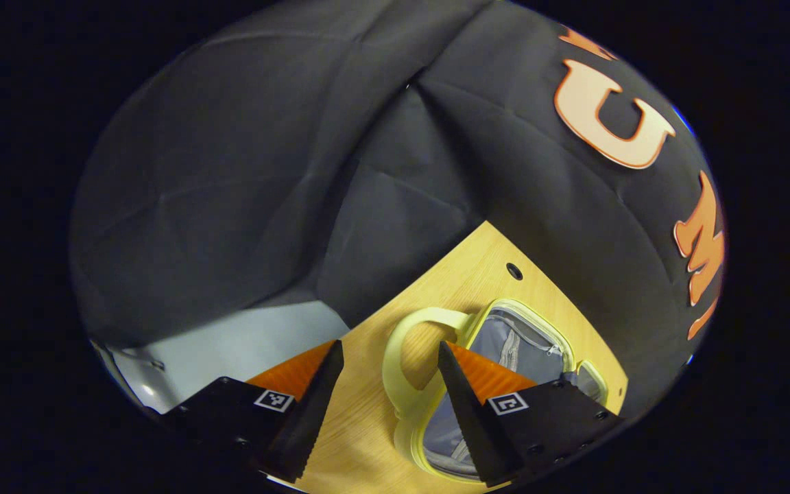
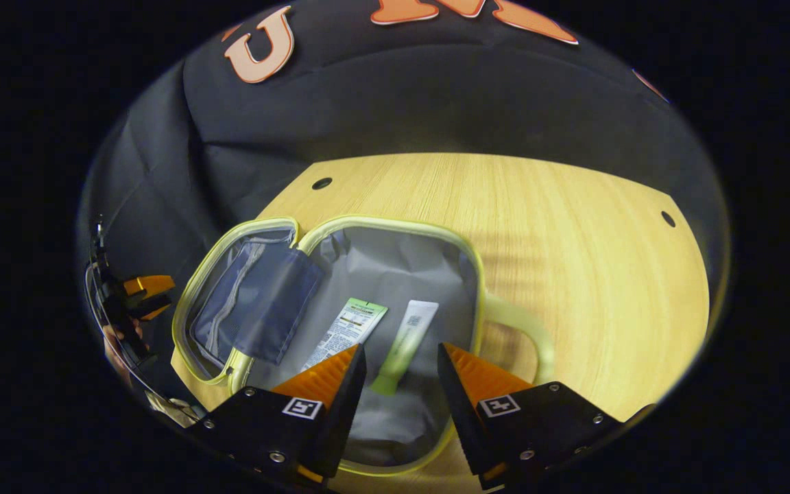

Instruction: First open the suitcase, pack the skin care products into it, and then close the suitcase.

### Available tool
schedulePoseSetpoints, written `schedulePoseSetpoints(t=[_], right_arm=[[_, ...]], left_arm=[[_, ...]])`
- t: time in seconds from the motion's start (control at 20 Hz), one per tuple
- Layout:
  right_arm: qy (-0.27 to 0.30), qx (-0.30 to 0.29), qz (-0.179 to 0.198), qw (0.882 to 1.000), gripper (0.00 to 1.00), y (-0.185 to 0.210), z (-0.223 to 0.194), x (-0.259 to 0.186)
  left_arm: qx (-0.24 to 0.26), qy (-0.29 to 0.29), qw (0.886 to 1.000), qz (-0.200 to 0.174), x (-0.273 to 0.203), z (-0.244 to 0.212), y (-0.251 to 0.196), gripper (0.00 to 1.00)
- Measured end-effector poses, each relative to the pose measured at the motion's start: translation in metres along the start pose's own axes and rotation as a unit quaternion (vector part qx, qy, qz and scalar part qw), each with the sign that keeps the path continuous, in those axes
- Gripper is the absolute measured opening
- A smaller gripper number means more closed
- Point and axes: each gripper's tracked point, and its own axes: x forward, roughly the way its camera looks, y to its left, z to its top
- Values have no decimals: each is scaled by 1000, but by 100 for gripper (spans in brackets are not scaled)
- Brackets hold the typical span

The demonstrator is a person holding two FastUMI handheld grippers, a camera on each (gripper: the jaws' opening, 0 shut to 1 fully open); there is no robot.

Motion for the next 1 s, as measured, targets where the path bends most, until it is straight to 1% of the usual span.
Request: schedulePoseSetpoints(t=[0.1,0.2,0.25,0.3,0.35,0.4,0.45,0.5,0.55,0.6,0.65,0.8,0.9,1.0], right_arm=[[-20,-1,-4,1000,72,-6,10,-15],[-41,-2,-5,999,76,-10,19,-31],[-52,-2,-4,999,78,-13,25,-39],[-60,-1,-7,998,78,-16,28,-46],[-66,-1,-9,998,80,-20,29,-53],[-70,-1,-15,997,80,-22,30,-63],[-75,-2,-16,997,80,-24,32,-69],[-81,-4,-21,996,81,-27,34,-74],[-85,-5,-24,996,81,-31,35,-79],[-89,-4,-26,996,81,-33,36,-83],[-94,-3,-29,995,81,-35,37,-88],[-115,0,-28,993,81,-37,44,-101],[-125,2,-29,992,81,-40,47,-107],[-128,-2,-27,991,81,-40,48,-109]], left_arm=[[-30,29,999,-24,9,-10,2,87],[-56,47,996,-55,19,-14,-4,86],[-67,60,994,-65,26,-17,-8,72],[-75,65,992,-71,31,-20,-7,74],[-85,69,990,-87,37,-20,-8,74],[-99,65,989,-89,45,-19,-8,60],[-103,67,987,-100,56,-24,-11,45],[-107,81,985,-109,46,-32,-12,31],[-113,69,986,-100,39,-29,-4,31],[-126,58,985,-103,55,-30,-14,11],[-128,48,984,-117,51,-24,-21,13],[-118,21,980,-156,23,-3,-34,12],[-115,-4,975,-193,-4,21,-54,12],[-96,-22,970,-222,-30,37,-75,12]])
